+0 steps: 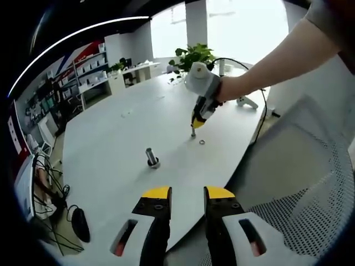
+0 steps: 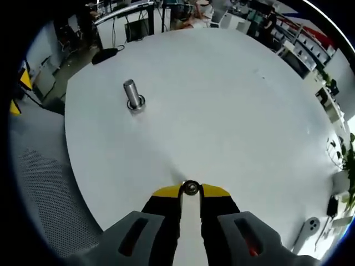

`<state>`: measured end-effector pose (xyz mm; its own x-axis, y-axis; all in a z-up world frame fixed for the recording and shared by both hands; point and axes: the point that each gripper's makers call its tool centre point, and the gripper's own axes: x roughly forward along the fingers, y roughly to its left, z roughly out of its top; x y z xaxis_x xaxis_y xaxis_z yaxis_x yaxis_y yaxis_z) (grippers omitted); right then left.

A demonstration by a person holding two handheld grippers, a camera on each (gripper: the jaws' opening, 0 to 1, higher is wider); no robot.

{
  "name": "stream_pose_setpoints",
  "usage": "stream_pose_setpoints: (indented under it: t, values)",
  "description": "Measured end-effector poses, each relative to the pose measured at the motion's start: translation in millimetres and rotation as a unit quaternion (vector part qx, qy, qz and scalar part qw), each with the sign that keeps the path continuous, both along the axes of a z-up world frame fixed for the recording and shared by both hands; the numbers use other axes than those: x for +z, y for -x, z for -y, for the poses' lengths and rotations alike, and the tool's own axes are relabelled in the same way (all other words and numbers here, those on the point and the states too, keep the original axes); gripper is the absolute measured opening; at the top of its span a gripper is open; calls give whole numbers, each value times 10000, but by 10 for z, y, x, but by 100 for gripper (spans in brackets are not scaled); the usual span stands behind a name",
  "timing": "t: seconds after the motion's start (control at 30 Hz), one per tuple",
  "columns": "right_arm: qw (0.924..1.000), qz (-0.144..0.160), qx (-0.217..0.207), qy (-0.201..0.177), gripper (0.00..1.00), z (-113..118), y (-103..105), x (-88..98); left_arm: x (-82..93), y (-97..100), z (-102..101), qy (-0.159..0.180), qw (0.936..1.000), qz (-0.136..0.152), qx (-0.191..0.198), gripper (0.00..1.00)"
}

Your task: Place the washer onto the threaded stud by aligning its center hole with the stud, sliding it down to the base, and recovering from edge contact or off-axis alignment until the washer reaches the visible bottom stop.

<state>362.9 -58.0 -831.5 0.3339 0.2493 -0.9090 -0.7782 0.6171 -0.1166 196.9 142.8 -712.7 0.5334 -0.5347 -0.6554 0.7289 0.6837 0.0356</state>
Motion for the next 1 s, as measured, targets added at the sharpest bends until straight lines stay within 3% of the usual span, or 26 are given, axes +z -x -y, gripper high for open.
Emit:
stream_pose_setpoints:
  t: [0.37,0.7,1.0]
  values:
    - [9998,-199,-91,30,14,3,-21,-168,-15,-10,-22,-31,10000,-31,60,21]
    - [9994,-324,-82,104,14,-81,127,-201,-26,-16,-41,-54,9999,-47,111,21]
    - [9992,-374,-138,76,14,-83,122,-206,-32,-21,-51,-79,9999,-53,138,21]
